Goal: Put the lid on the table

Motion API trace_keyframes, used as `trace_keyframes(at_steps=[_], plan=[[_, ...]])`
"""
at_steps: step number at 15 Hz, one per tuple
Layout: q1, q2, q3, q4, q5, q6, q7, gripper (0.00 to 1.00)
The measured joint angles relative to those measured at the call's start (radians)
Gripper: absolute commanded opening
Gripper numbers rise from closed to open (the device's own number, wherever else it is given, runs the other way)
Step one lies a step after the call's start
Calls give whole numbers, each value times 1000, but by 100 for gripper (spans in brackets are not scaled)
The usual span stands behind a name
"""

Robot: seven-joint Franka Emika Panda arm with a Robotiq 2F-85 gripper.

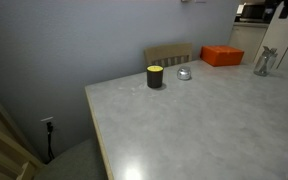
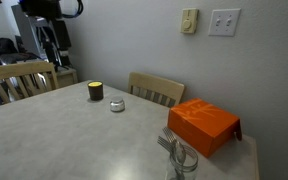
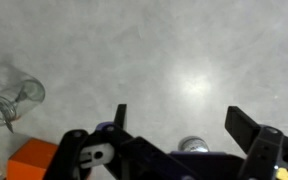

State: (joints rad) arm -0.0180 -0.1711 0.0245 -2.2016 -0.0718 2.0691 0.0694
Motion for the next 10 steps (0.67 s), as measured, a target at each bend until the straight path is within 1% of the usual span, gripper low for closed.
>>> trace_keyframes(at_steps=[3, 5, 8, 10], plan=[[49, 132, 29, 151, 0, 0, -37, 100], [68, 198, 40, 216, 0, 0, -41, 100], [70, 224, 38, 239, 0, -1, -48, 100], [70, 220, 35, 223, 10, 43, -17, 100]])
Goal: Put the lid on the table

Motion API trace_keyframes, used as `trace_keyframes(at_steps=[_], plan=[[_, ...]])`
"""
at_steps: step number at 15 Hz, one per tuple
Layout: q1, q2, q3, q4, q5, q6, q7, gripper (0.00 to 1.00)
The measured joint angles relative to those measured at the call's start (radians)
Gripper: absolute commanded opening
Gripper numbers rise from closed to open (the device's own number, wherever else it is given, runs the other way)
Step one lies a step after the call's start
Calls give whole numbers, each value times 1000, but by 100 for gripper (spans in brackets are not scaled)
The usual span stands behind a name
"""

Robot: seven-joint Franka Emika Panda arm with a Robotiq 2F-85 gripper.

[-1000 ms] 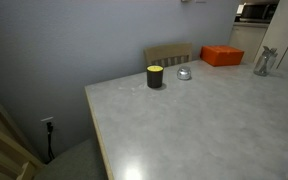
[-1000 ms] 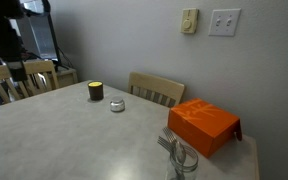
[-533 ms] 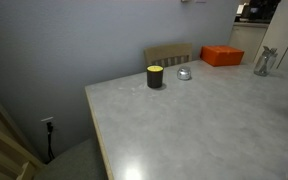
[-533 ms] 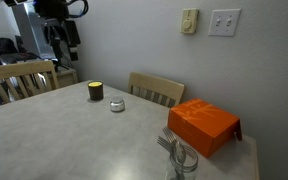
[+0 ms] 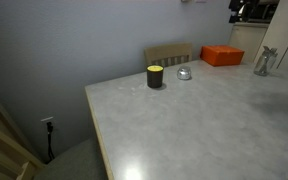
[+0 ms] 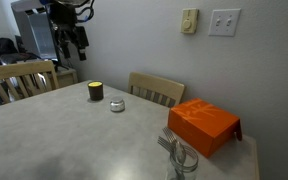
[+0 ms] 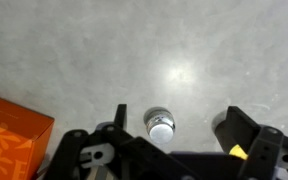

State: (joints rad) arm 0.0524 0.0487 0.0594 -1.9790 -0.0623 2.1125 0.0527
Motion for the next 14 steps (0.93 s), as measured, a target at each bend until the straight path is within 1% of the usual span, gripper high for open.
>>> trace_keyframes(at_steps=[3, 5, 7, 9, 12, 14], plan=[[0, 11, -1, -55, 29, 168, 100, 100], [0, 44, -3, -76, 22, 275, 168, 100], [0, 95, -11, -74, 5, 362, 201, 100], [1, 156, -23, -51, -22, 412, 205, 100], [1, 255, -30, 32, -39, 419, 170, 100], [1, 292, -30, 69, -40, 419, 159, 100]])
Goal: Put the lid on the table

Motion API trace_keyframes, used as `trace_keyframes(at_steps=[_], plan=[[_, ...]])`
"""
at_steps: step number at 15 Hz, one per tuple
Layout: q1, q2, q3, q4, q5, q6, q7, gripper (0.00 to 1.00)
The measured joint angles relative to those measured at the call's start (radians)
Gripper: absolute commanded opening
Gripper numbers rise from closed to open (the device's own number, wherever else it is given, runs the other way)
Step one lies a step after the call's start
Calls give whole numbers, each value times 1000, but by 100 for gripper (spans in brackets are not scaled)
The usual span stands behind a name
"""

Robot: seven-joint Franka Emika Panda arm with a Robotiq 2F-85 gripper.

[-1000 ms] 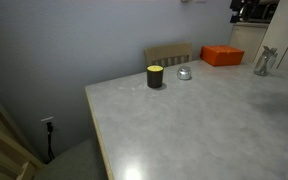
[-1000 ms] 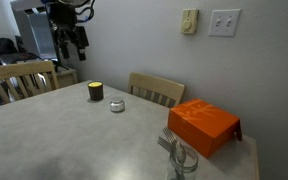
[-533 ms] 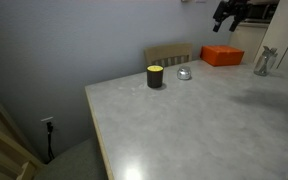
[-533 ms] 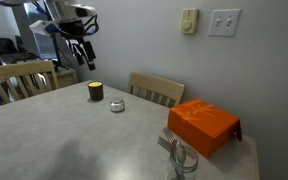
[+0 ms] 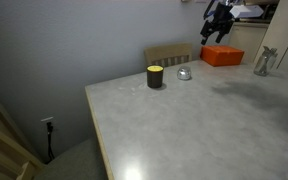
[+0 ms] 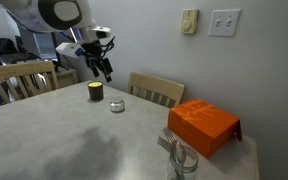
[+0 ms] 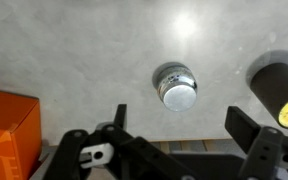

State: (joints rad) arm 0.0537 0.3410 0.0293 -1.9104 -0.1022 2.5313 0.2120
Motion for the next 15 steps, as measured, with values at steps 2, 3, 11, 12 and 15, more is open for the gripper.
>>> trace_keyframes(at_steps=[2, 3, 11, 12, 15], plan=[[0, 7, 0, 10, 0, 0, -2, 100], [1, 6, 0, 10, 1, 0, -1, 100], [36, 122, 22, 186, 5, -61, -137, 100], [42, 159, 27, 239, 5, -90, -166, 100], [50, 281, 35, 408, 5, -210, -239, 100]])
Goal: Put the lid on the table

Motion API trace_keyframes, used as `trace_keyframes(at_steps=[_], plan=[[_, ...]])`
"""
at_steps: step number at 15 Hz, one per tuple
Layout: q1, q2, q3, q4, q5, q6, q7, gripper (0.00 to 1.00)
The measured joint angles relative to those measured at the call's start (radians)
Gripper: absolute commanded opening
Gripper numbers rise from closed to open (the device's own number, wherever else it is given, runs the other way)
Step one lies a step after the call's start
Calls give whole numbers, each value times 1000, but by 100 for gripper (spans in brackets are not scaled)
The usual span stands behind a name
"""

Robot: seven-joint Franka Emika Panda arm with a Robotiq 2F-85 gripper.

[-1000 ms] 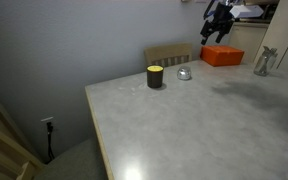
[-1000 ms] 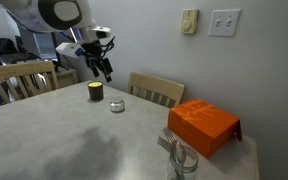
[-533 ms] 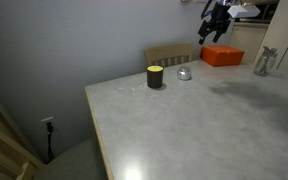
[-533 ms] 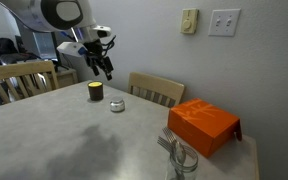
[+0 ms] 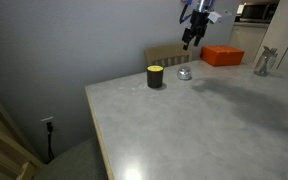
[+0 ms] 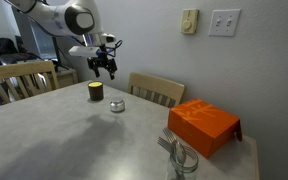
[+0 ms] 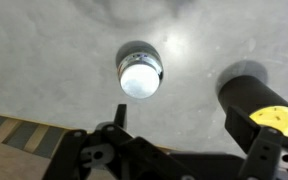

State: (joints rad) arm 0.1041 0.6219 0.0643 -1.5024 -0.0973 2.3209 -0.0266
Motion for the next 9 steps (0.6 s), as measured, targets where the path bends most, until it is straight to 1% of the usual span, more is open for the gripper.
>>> trace_keyframes(at_steps=[2, 4, 9], plan=[[0, 83, -3, 102, 0, -80, -11, 100], [0, 153, -11, 180, 0, -135, -9, 100], [9, 271, -22, 301, 0, -171, 41, 100]])
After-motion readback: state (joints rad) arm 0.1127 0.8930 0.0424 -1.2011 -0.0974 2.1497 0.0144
